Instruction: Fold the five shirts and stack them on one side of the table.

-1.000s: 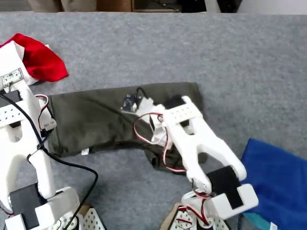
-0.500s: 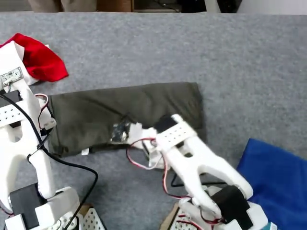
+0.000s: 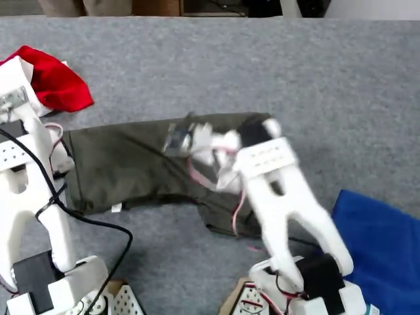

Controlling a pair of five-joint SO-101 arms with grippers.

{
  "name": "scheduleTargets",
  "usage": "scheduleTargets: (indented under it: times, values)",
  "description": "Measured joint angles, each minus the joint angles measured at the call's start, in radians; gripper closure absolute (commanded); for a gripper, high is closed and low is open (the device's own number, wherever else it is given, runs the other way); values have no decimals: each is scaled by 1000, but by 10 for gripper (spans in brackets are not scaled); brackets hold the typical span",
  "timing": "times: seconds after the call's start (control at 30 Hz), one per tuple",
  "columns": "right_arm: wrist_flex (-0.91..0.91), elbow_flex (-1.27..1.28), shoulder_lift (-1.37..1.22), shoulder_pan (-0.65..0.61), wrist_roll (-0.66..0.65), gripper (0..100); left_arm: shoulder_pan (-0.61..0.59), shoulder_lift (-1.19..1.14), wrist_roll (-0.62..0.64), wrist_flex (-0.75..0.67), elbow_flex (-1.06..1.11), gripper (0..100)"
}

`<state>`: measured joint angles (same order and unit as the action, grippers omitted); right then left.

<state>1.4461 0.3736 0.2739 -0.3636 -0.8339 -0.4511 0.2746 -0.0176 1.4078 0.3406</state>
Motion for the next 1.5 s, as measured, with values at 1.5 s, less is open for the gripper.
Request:
scheduleTargets:
  times: [1.5]
  values:
    - [130,-1646,-1453,270,57,993,110,-318,-35,-238,292,981]
